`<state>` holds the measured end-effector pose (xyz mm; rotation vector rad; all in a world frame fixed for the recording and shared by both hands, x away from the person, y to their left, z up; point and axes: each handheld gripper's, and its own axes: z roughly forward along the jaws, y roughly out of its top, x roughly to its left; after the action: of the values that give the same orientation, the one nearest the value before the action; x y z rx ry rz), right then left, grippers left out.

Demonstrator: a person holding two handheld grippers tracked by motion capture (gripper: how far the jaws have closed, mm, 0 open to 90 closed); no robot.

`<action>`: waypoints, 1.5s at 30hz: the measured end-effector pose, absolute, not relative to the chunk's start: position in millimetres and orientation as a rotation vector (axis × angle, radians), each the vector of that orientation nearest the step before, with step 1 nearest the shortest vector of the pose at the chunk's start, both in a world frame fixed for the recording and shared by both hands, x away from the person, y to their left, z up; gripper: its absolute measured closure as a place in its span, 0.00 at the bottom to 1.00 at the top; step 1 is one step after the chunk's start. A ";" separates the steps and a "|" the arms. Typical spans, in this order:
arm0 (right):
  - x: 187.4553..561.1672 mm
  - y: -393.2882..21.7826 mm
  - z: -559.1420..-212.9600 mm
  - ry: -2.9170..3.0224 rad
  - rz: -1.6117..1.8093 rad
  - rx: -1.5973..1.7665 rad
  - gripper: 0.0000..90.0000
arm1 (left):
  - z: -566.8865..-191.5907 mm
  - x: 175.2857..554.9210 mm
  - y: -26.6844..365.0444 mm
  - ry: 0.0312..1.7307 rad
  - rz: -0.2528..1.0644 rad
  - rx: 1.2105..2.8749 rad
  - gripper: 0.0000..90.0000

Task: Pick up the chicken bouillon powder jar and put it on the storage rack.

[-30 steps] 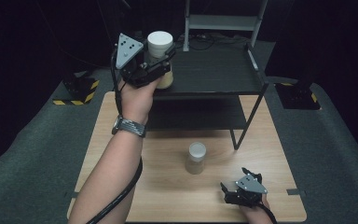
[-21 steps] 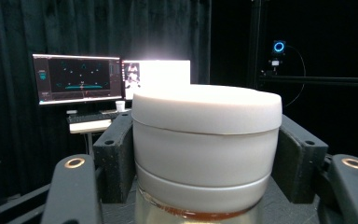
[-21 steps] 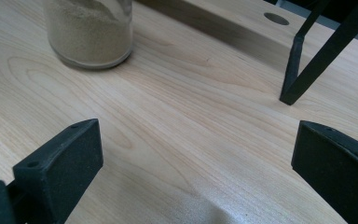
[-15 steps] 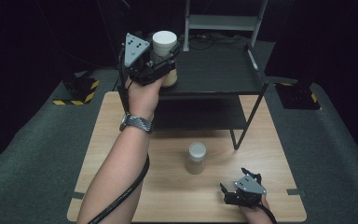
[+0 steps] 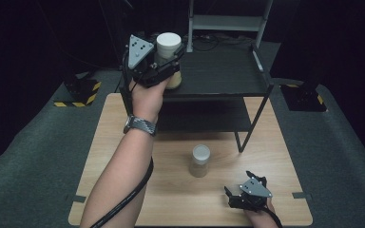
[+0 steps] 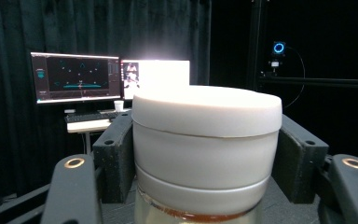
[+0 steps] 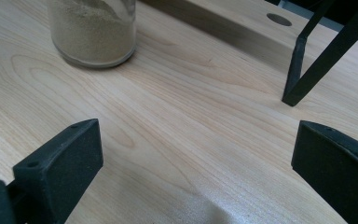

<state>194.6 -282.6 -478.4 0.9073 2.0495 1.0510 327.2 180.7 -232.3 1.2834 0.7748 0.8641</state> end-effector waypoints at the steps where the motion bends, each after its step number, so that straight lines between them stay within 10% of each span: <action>1: 194.6 -282.6 -478.4 2.049 1.051 0.908 0.01 | -232.6 326.9 180.9 0.777 0.863 1.280 0.37; 15: 194.4 -282.8 -478.5 2.048 1.053 0.909 0.01 | -230.4 326.1 182.1 0.773 0.866 1.283 0.33; 26: 194.3 -283.0 -478.6 2.048 1.053 0.907 0.01 | -228.5 319.0 178.0 0.810 0.869 1.287 0.00; 45: 193.6 -281.1 -478.9 2.047 1.043 0.898 0.01 | -232.4 283.5 196.5 0.821 0.862 1.294 0.00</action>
<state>193.6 -281.1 -478.9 0.8985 2.0473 1.0434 283.5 196.5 -232.4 1.2941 0.8213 0.8621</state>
